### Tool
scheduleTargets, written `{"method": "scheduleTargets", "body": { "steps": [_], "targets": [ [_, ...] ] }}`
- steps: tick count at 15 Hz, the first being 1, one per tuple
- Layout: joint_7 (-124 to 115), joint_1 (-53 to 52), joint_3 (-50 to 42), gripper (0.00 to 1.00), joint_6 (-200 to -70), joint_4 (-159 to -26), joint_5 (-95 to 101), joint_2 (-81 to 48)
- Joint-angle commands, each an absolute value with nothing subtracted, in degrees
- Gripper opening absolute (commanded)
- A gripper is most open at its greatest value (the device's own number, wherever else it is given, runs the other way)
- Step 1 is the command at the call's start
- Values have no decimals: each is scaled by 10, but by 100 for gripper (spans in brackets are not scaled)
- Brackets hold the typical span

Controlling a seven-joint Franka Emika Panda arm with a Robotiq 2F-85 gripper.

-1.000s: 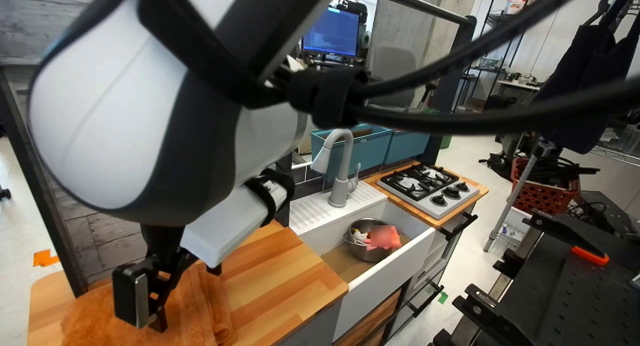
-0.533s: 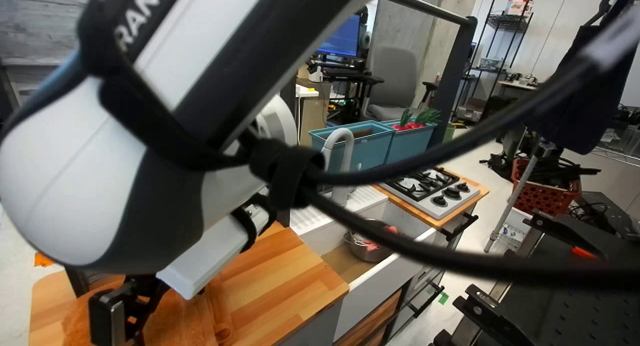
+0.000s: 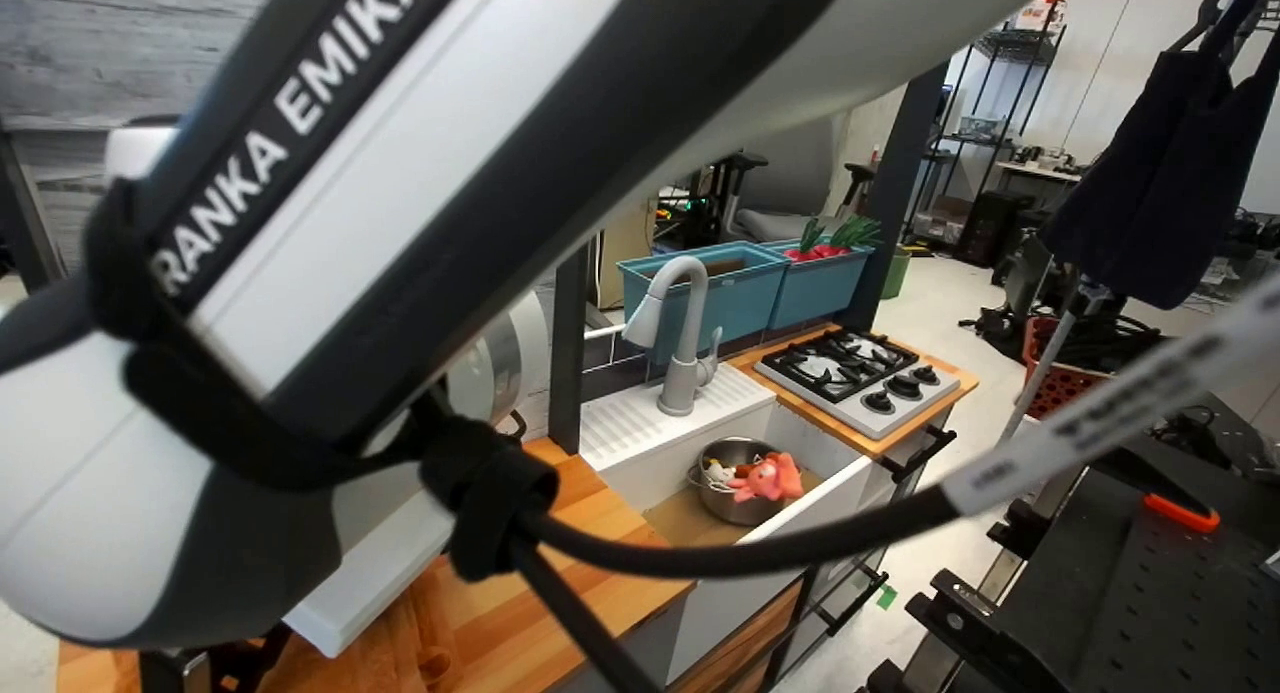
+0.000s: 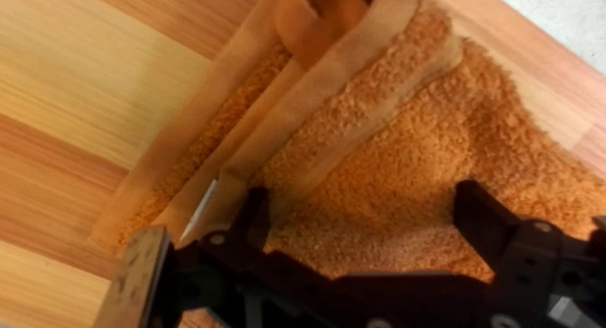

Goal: Put the three plush toys inside the silver pot in the sink, wipe the left side of the counter with the orange towel

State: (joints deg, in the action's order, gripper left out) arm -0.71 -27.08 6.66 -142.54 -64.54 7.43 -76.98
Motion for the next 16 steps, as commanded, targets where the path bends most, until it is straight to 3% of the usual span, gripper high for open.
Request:
{"method": "scheduleTargets", "body": {
  "steps": [1,9,16],
  "targets": [
    [-9,-244,64,100,-1438,-741,68,-717],
    [-73,-173,29,100,-1519,-916,60,-635],
    [-50,-229,50,100,-1613,-918,80,-662]
  ]
}}
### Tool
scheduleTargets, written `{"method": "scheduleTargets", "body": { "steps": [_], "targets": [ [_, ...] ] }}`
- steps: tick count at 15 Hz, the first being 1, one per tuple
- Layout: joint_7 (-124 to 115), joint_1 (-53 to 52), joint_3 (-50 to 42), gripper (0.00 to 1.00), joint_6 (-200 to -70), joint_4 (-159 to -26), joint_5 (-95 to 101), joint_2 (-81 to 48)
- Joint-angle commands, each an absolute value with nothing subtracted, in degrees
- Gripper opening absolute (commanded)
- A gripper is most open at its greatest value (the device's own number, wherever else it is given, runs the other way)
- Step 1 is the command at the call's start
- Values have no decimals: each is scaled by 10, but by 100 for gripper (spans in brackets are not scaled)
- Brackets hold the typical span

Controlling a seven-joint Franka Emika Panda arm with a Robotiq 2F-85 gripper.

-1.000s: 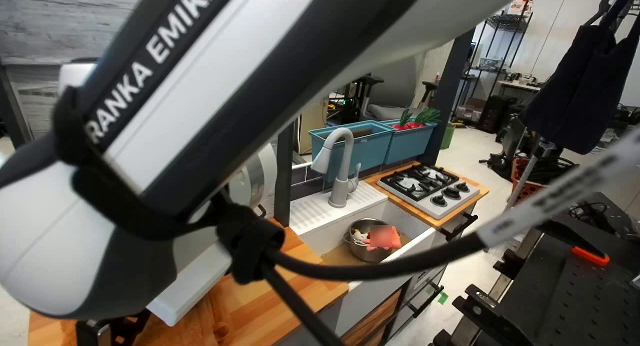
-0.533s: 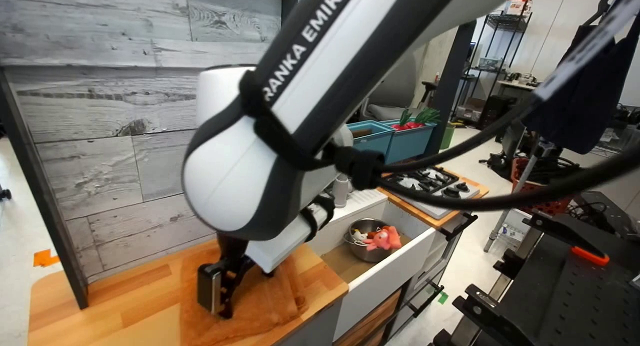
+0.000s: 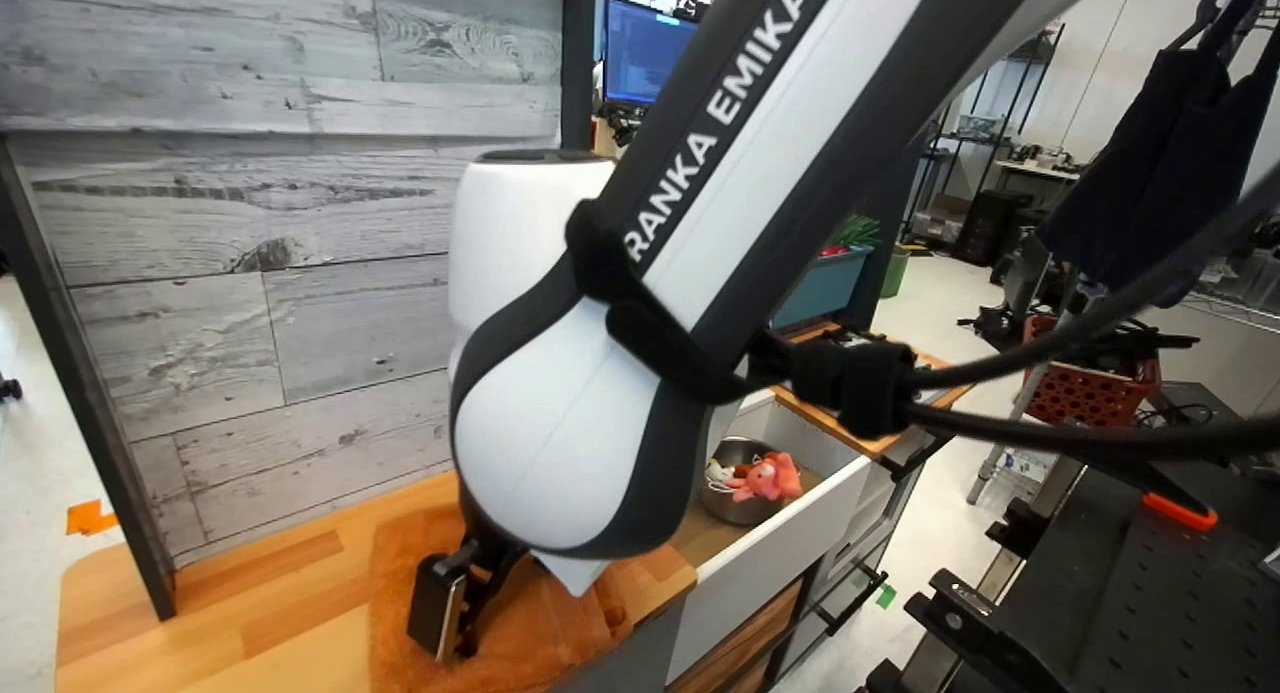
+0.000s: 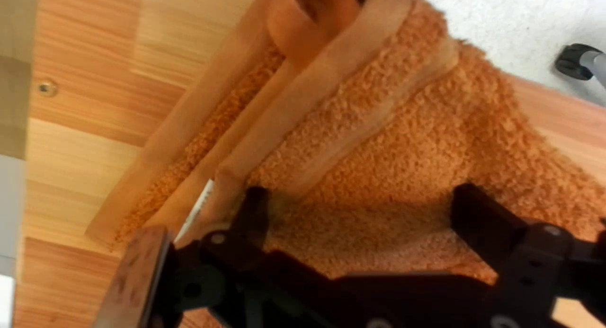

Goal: Put the three plush toys inside the silver pot in the sink, wipe the left side of the counter with the orange towel

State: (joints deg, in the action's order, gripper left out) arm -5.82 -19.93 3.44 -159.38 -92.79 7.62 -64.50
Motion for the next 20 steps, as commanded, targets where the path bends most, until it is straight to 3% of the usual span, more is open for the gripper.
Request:
{"method": "scheduleTargets", "body": {
  "steps": [1,6,9,20],
  "targets": [
    [-49,-240,57,100,-1612,-903,78,-668],
    [-74,-310,54,100,-1577,-782,75,-713],
    [-78,-300,38,100,-1560,-737,70,-729],
    [-69,-188,44,100,-1583,-837,54,-654]
  ]
}}
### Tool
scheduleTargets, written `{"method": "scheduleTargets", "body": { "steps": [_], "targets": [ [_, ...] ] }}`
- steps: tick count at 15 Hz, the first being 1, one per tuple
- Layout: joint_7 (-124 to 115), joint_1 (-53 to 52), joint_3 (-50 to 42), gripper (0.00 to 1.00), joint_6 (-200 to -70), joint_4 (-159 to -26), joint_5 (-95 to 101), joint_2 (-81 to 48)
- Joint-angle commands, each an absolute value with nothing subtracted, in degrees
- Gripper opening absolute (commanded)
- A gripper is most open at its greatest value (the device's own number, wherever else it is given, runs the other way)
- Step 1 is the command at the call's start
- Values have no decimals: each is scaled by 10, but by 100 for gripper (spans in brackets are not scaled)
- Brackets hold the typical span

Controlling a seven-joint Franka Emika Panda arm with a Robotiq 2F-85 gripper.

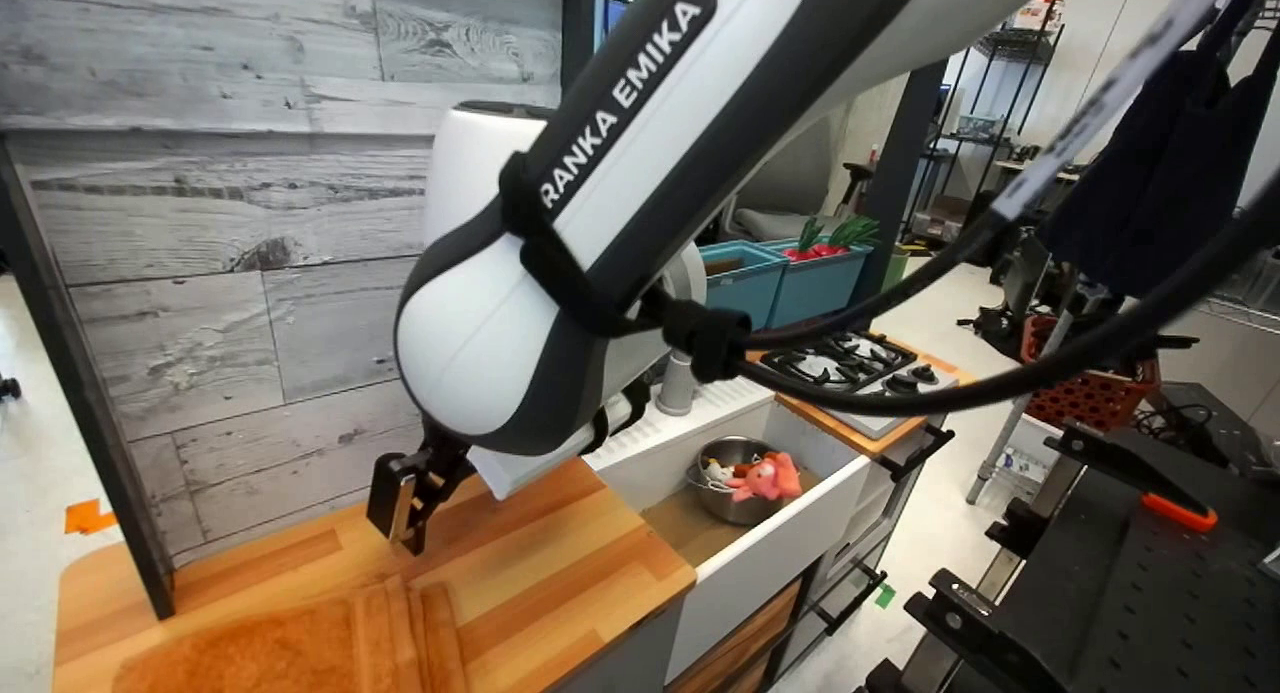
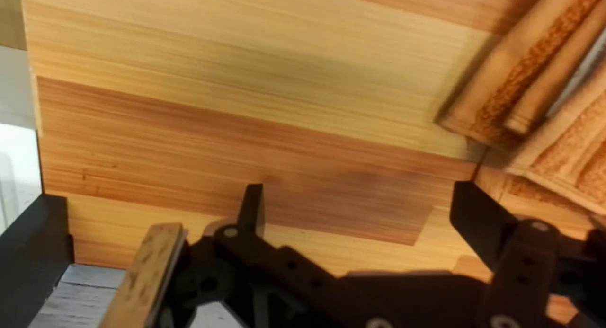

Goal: Put the three plush toys inside the silver pot in the sink, wipe the left side of the counter with the orange towel

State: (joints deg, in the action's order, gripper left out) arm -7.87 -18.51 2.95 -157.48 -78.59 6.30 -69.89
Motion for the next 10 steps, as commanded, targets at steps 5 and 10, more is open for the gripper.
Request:
{"method": "scheduleTargets", "body": {
  "steps": [5,10],
  "targets": [
    [-31,-209,108,100,-1522,-881,54,-599],
    [-41,-231,108,100,-1505,-858,54,-613]
  ]
}}
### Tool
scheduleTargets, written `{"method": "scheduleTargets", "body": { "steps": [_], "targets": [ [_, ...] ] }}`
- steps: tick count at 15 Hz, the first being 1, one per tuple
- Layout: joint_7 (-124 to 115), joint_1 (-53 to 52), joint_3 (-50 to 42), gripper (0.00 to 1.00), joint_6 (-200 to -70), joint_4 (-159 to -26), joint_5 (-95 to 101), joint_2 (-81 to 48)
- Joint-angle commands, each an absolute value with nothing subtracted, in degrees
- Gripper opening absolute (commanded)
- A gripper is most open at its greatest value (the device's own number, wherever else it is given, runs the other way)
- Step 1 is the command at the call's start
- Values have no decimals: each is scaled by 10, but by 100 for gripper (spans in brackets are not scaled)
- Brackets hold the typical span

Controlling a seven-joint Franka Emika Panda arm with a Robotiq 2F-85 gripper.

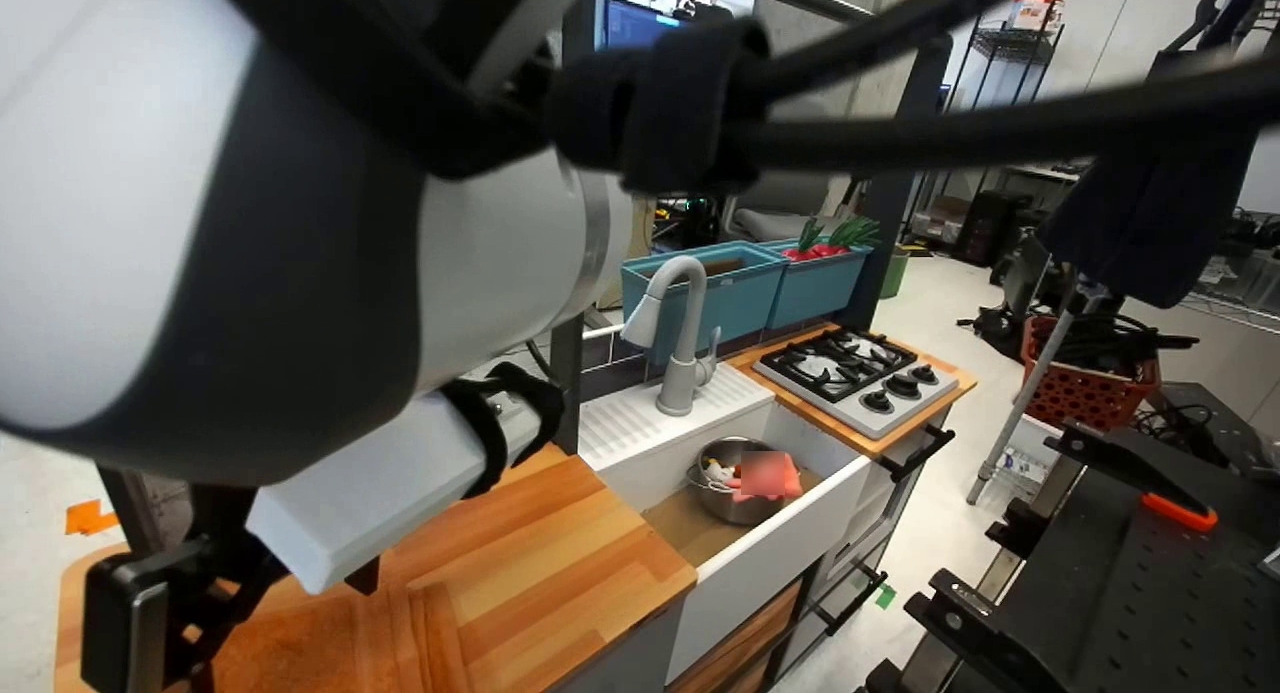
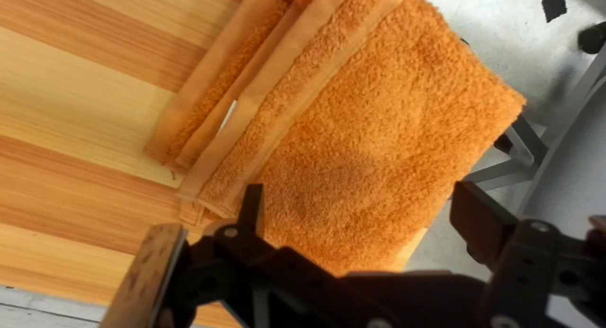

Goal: Put the three plush toys inside the silver pot in the sink, wipe the left side of the counter with the orange towel

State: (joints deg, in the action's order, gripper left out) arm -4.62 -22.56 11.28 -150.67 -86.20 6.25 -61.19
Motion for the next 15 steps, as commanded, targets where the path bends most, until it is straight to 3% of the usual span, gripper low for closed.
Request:
{"method": "scheduleTargets", "body": {
  "steps": [1,10,15],
  "targets": [
    [-45,-233,102,100,-1499,-851,55,-620],
    [-65,-280,72,100,-1447,-672,59,-776],
    [-59,-266,85,100,-1433,-701,60,-751]
  ]
}}
